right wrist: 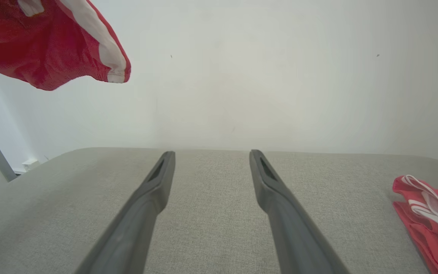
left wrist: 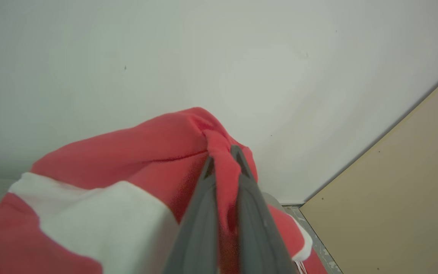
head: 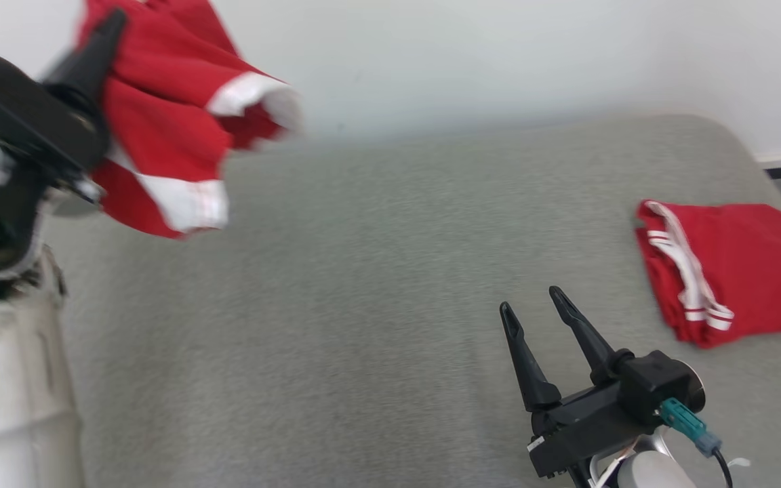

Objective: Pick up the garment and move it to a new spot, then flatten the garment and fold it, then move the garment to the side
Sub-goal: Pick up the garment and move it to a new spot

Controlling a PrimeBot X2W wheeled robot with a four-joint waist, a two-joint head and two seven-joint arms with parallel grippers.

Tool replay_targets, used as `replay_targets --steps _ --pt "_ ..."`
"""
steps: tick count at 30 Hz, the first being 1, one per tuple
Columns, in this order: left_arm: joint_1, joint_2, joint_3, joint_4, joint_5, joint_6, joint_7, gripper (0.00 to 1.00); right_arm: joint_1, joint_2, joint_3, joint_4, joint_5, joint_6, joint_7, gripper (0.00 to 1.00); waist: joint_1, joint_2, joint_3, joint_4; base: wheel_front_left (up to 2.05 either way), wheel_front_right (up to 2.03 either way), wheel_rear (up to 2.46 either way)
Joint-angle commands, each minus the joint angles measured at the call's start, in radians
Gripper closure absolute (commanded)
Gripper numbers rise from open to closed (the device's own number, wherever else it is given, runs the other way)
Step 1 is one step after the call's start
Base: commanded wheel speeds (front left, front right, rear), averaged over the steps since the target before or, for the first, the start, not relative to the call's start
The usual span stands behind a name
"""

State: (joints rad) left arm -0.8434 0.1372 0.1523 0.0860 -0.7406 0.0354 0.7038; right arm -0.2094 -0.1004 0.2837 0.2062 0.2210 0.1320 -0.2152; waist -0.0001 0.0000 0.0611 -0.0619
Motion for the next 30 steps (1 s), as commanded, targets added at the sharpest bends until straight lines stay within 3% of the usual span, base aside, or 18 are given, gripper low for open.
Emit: replay_targets --steps 1,5,12,22,23,24,25,30 --pt "0.041 -0.013 -0.021 -0.021 0.009 -0.004 -0.003 1.00 0.002 0.001 -0.002 -0.007 -0.005 -0.003 0.002 0.00 0.0001 0.0000 -0.015 -0.143 0.00 0.00 0.00" --pt "0.112 -0.055 -0.073 -0.038 -0.010 -0.004 -0.011 1.00 0.001 -0.002 -0.019 -0.020 -0.011 -0.003 0.004 0.00 0.0001 0.0000 0.021 -0.220 0.00 0.00 0.00" --pt "0.241 -0.074 -0.155 0.054 0.044 -0.035 -0.133 1.00 -0.007 0.003 -0.046 -0.042 -0.021 -0.003 0.004 0.00 0.0001 0.0000 0.081 -0.322 0.00 0.00 0.00" --pt "0.313 -0.081 -0.236 0.332 0.145 -0.035 -0.373 1.00 -0.006 0.011 -0.065 -0.046 -0.023 -0.003 -0.001 0.00 0.0001 0.0000 0.109 -0.347 0.00 0.00 0.00" --pt "0.312 -0.081 -0.248 0.355 0.167 -0.038 -0.406 0.89 -0.004 0.011 -0.068 -0.045 -0.024 -0.003 0.000 0.00 0.0001 0.0000 0.108 -0.342 0.00 0.00 0.00" --pt "0.311 -0.081 -0.259 0.375 0.183 -0.045 -0.438 0.10 -0.003 0.011 -0.071 -0.045 -0.026 -0.003 0.001 0.00 0.0001 0.0000 0.106 -0.336 0.00 0.00 0.00" --pt "0.310 -0.082 -0.269 0.389 0.191 -0.048 -0.471 0.00 -0.001 0.009 -0.080 -0.045 -0.028 -0.003 0.003 0.00 0.0001 0.0000 0.101 -0.327 0.00 0.00 0.00" --pt "0.324 -0.085 -0.284 0.399 0.191 -0.071 -0.637 0.00 0.022 -0.011 -0.132 -0.057 -0.041 -0.003 0.014 0.00 0.0001 0.0000 0.059 -0.264 0.00 0.00 0.00"
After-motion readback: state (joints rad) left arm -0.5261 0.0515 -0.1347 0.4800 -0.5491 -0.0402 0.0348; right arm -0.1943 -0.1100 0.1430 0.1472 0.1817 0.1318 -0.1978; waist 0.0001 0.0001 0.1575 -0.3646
